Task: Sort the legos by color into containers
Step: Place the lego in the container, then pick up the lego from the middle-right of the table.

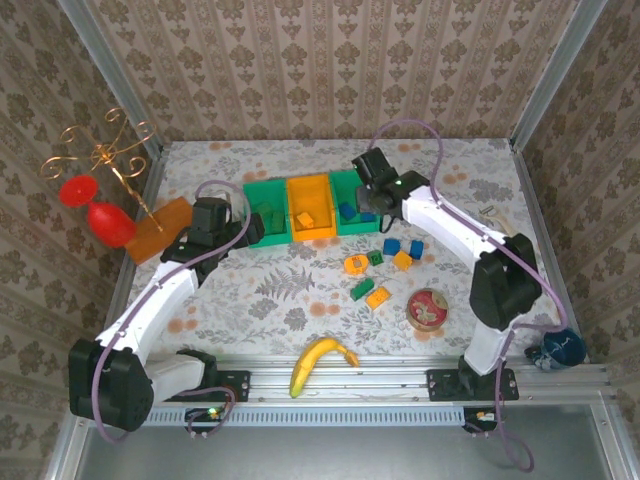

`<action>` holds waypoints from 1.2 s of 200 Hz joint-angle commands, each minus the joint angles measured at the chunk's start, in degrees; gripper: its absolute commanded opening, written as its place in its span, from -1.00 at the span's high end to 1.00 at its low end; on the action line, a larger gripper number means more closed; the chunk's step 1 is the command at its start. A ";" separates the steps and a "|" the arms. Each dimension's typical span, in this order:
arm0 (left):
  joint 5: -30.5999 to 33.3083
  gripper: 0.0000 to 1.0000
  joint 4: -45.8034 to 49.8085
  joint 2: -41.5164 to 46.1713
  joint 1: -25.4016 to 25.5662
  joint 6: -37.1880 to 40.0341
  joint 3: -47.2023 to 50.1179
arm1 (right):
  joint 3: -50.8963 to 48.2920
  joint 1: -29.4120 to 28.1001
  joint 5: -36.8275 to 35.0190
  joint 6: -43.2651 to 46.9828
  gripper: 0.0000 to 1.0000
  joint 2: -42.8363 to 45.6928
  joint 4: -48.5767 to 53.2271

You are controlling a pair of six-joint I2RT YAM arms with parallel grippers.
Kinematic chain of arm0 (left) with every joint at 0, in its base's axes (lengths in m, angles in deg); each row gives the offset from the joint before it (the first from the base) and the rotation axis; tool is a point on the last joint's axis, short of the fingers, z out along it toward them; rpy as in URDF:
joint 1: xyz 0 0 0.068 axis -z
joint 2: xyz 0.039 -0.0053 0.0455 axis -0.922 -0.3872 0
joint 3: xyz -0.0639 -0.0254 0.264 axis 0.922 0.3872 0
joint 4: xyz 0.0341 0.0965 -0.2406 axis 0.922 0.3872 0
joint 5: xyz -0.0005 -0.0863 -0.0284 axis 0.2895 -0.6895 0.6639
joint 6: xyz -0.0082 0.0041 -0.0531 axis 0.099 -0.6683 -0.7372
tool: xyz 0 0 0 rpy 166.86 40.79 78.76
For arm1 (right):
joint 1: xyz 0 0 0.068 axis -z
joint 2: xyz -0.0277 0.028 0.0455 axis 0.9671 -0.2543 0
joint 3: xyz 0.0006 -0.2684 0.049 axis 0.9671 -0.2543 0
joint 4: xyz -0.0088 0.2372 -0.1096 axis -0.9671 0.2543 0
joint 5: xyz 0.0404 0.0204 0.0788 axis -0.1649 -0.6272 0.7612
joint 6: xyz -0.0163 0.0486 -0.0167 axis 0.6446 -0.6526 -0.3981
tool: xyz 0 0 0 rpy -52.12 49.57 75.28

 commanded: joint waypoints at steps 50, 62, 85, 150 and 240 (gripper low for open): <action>-0.27 -1.00 -0.53 1.49 -0.68 -0.71 1.24 | -18.04 7.53 2.38 -11.25 -0.32 12.98 3.67; -0.27 -1.00 -0.62 1.40 -0.68 -0.72 1.32 | -20.51 8.96 3.62 -11.88 -0.37 14.35 3.21; -0.49 -1.00 -0.89 1.14 -0.73 -0.92 1.41 | -23.03 11.09 5.96 -11.78 -0.46 15.14 2.98; -0.88 -1.00 -1.07 0.83 -0.68 -1.26 1.32 | -22.36 12.58 8.67 -10.77 -0.65 11.44 3.11; -0.61 -1.00 -1.15 0.96 -0.74 -1.17 1.59 | -21.97 12.68 10.88 -10.59 -0.65 7.18 1.86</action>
